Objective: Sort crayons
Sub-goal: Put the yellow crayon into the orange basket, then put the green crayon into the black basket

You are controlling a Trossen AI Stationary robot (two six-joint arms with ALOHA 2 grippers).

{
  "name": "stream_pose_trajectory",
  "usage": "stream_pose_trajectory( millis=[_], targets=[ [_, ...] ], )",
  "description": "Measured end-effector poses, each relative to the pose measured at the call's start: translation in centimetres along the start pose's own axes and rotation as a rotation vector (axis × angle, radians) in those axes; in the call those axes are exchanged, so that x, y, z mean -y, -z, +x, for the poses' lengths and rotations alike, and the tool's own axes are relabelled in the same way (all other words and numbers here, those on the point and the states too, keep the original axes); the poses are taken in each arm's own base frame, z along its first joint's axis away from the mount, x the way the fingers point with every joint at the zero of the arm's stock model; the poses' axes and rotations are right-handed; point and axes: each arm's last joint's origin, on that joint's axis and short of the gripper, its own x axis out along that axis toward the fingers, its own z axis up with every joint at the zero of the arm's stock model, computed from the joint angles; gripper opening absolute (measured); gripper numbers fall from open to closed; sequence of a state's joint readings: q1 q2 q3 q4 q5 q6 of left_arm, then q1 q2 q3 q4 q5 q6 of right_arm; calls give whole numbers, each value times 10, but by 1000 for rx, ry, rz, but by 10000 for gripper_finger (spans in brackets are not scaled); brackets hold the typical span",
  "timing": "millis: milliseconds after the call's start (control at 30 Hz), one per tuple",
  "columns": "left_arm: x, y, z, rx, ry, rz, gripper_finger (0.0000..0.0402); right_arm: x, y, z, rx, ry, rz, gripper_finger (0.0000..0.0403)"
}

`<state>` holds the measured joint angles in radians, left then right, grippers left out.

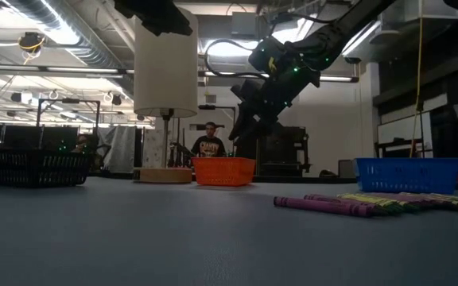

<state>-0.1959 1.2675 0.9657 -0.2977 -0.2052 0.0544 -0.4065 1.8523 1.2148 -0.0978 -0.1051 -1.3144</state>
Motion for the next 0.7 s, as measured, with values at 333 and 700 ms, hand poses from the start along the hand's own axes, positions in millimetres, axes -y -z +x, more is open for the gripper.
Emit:
stream_pose_trajectory(
  millis=[333, 700],
  targets=[
    [0, -3, 0, 32, -1, -6, 115, -1, -4, -1, -124, 25, -11, 119],
    [0, -12, 0, 127, 14, -13, 115, -20, -74, -34, -375, 103, 25, 119]
  ],
)
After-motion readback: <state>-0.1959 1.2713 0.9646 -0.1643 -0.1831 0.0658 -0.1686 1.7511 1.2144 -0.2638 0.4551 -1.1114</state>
